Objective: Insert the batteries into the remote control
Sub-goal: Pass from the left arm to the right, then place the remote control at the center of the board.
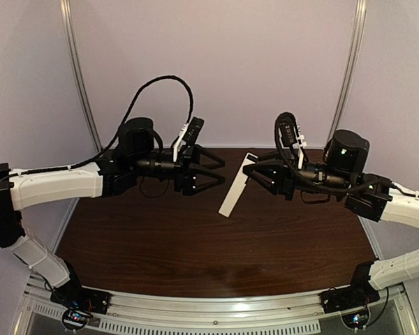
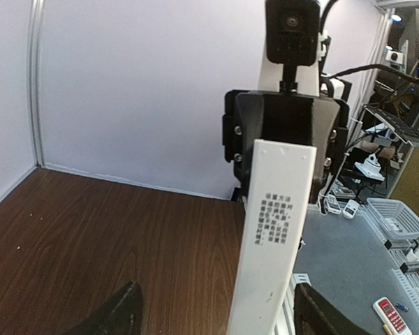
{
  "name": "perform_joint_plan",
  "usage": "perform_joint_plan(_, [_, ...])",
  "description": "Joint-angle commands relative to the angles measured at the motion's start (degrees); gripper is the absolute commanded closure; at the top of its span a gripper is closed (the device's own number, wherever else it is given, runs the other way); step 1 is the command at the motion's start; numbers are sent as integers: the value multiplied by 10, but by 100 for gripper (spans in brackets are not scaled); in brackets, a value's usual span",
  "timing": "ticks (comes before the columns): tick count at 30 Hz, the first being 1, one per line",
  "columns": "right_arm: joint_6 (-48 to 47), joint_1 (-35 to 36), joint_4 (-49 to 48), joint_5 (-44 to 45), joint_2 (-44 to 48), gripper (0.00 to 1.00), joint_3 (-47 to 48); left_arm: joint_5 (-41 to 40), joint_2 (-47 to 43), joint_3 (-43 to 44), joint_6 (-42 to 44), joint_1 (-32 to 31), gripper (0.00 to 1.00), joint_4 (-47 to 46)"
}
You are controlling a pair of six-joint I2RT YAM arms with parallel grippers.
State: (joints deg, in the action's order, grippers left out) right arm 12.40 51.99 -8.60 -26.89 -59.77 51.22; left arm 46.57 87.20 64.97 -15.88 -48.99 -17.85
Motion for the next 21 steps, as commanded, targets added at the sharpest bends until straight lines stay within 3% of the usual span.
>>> perform_joint_plan(1, [-2, -8, 88, 56, -8, 95, 58, -70, -54, -26, -4, 33, 16, 24])
perform_joint_plan(2, [-5, -9, 123, 66, -22, 95, 74, -95, -63, -32, -6, 42, 5, 37])
perform_joint_plan(3, [-8, -9, 160, 75, -37, 95, 94, -119, -73, -36, -9, 50, 3, 51])
perform_joint_plan(7, [-23, -9, 313, 109, -112, 96, 183, -243, -98, -45, -47, 95, 3, 134])
perform_joint_plan(11, [-24, -8, 427, 120, -176, 97, 257, -302, -116, -69, -118, 161, 3, 184])
perform_joint_plan(21, [-52, 5, 611, 149, -374, 97, 380, -341, -136, -143, -160, 212, 3, 200])
